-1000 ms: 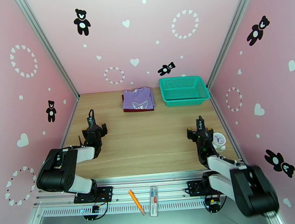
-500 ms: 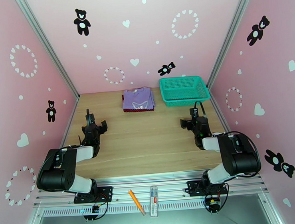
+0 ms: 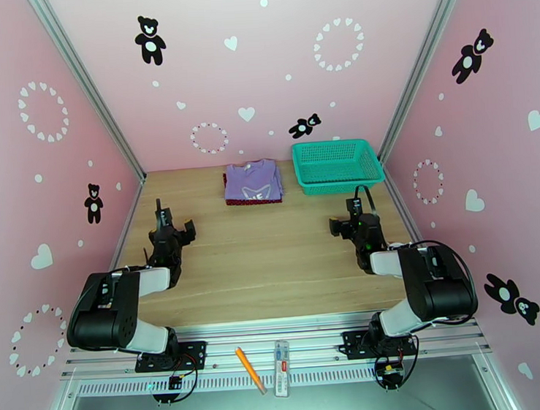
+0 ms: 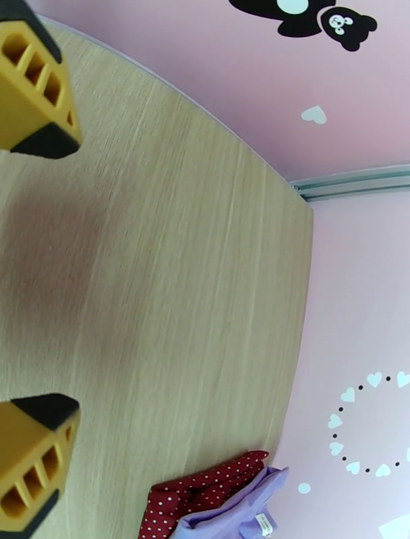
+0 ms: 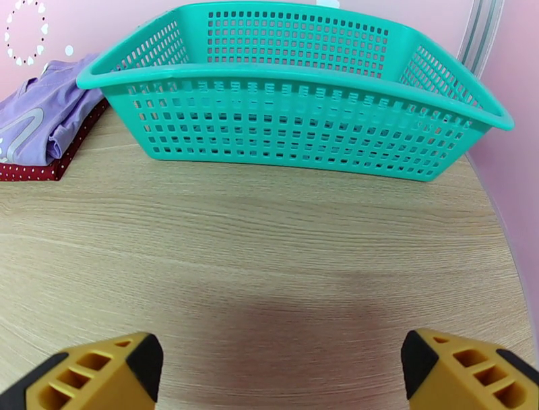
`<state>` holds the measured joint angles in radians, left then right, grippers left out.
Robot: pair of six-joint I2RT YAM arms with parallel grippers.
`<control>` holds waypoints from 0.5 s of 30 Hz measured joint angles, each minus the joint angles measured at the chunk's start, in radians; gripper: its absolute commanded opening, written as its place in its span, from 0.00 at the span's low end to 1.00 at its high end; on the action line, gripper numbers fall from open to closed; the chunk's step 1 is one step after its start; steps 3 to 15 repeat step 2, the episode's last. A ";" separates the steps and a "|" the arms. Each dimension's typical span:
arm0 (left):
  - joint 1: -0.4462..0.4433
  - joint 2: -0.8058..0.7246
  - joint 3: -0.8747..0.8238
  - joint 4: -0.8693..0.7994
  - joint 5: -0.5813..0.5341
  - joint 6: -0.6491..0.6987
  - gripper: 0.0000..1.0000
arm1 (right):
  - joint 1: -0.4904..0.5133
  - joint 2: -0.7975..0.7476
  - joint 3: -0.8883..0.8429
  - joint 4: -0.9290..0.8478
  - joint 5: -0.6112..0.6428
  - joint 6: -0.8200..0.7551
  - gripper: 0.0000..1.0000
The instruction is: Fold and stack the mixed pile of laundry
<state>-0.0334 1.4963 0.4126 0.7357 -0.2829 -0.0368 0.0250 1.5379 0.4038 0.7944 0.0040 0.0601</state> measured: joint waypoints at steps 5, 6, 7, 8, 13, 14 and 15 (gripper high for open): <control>0.000 0.000 0.000 0.000 0.003 0.000 0.98 | 0.000 0.000 0.000 0.000 0.000 0.000 0.99; 0.000 0.000 0.000 0.000 0.003 0.000 0.98 | 0.000 0.000 0.000 0.000 0.000 0.000 0.99; 0.000 0.000 0.000 0.000 0.003 0.000 0.98 | 0.000 0.000 0.000 0.000 0.000 0.000 0.99; 0.000 0.000 0.000 0.000 0.003 0.000 0.98 | 0.000 0.000 0.000 0.000 0.000 0.000 0.99; 0.000 0.000 0.000 0.000 0.003 0.000 0.98 | 0.000 0.000 0.000 0.000 0.000 0.000 0.99; 0.000 0.000 0.000 0.000 0.003 0.000 0.98 | 0.000 0.000 0.000 0.000 0.000 0.000 0.99; 0.000 0.000 0.000 0.000 0.003 0.000 0.98 | 0.000 0.000 0.000 0.000 0.000 0.000 0.99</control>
